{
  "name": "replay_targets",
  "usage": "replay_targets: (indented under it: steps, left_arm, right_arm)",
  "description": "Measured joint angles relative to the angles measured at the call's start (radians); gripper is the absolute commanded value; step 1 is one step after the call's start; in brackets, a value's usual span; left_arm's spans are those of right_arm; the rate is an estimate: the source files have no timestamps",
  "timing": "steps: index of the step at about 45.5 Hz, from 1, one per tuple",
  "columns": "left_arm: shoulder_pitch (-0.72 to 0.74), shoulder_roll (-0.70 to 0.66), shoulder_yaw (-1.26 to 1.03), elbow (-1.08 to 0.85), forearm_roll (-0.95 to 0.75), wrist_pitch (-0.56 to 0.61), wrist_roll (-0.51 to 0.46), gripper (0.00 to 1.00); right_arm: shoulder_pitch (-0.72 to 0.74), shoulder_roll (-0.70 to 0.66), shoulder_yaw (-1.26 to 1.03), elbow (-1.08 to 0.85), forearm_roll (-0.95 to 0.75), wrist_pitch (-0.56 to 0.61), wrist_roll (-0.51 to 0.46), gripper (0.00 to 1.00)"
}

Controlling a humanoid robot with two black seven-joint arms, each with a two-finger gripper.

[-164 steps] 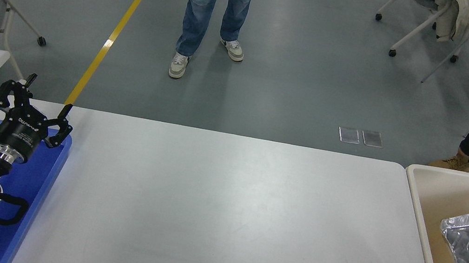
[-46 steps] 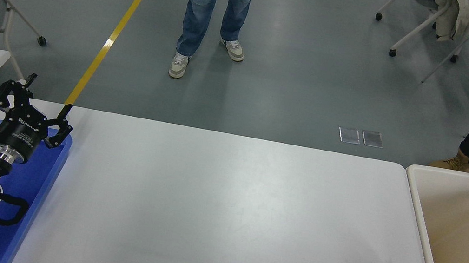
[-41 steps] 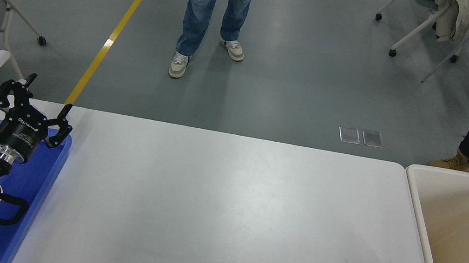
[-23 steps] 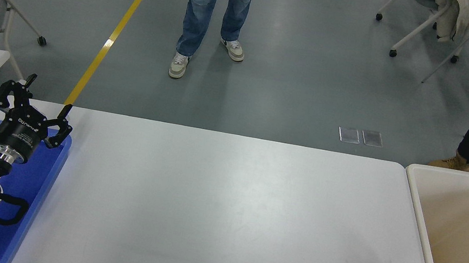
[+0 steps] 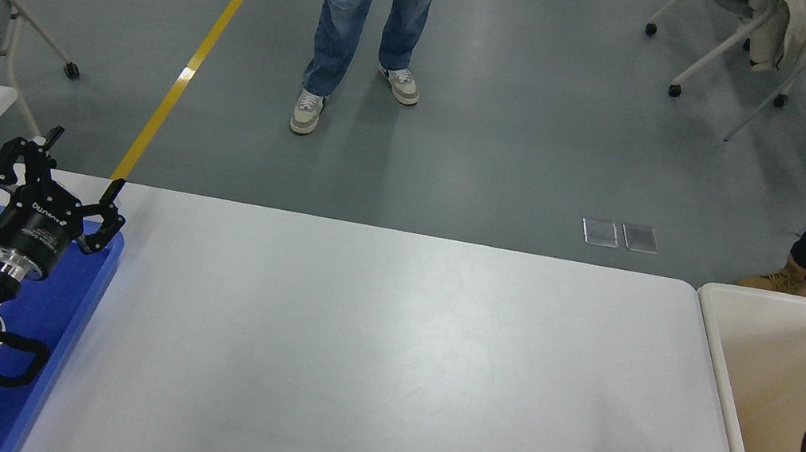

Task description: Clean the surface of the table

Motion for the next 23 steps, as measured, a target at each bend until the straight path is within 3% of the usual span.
replay_targets:
  steps: [23]
  left_arm:
    - [0.000,0.000,0.000,0.000,0.000,0.000,0.000,1.00]
  right_arm:
    - [-0.223,0.066,0.018,0.103,-0.017,0.002,0.058,0.99]
